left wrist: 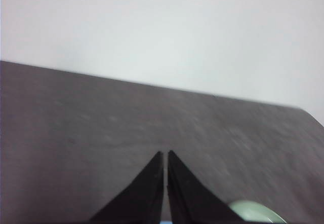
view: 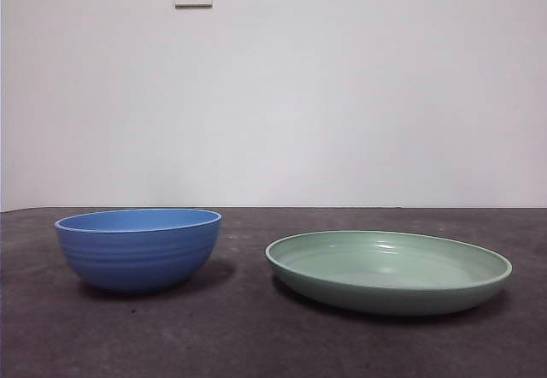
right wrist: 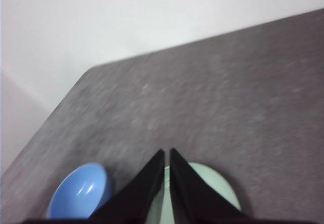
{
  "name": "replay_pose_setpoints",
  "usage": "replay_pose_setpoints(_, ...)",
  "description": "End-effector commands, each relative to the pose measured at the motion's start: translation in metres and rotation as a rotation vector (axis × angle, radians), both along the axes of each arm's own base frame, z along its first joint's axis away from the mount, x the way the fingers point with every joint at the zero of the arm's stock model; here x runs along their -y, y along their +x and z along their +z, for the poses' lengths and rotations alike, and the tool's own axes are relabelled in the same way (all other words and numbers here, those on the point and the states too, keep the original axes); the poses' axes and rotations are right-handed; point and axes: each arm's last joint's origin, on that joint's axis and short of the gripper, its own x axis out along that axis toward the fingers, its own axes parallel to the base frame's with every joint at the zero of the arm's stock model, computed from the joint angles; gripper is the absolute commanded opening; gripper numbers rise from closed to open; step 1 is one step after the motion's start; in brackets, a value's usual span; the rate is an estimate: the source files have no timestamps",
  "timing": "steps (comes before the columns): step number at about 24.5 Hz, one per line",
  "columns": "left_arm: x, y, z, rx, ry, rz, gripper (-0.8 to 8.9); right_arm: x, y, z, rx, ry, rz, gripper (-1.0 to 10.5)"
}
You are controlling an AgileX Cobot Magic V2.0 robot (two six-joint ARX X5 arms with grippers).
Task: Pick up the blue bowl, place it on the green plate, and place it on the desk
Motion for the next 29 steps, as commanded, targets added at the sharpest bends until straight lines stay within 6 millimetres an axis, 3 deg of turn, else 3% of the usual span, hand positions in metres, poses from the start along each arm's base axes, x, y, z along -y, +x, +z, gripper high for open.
replay_pose_setpoints(1, 0.003, 0.01, 0.01, -0.016, 0.016, -0.083, 0.16, -0.002, 0.009, 0.01, 0.001, -0.046, 0.086, 0.1)
replay_pose_setpoints(6, 0.007, 0.027, 0.005, -0.088, 0.022, -0.223, 0.19, -0.007, 0.024, 0.011, -0.075, -0.071, 0.193, 0.1)
replay_pose_setpoints(13, 0.01, 0.045, -0.016, -0.206, 0.059, -0.35, 0.22, -0.013, 0.034, -0.008, -0.228, -0.084, 0.294, 0.1)
replay_pose_setpoints(17, 0.011, 0.047, -0.027, -0.268, 0.1, -0.374, 0.41, -0.013, 0.036, -0.013, -0.242, -0.117, 0.317, 0.1)
replay_pose_setpoints(20, 0.011, 0.048, -0.031, -0.298, 0.115, -0.385, 1.19, -0.013, 0.037, -0.013, -0.235, -0.129, 0.316, 0.1)
replay_pose_setpoints(27, 0.011, 0.047, -0.032, -0.306, 0.117, -0.388, 1.43, -0.013, 0.036, -0.013, -0.245, -0.126, 0.317, 0.1)
replay_pose_setpoints(29, 0.012, 0.047, -0.032, -0.305, 0.118, -0.392, 1.94, -0.013, 0.036, -0.014, -0.25, -0.126, 0.317, 0.1)
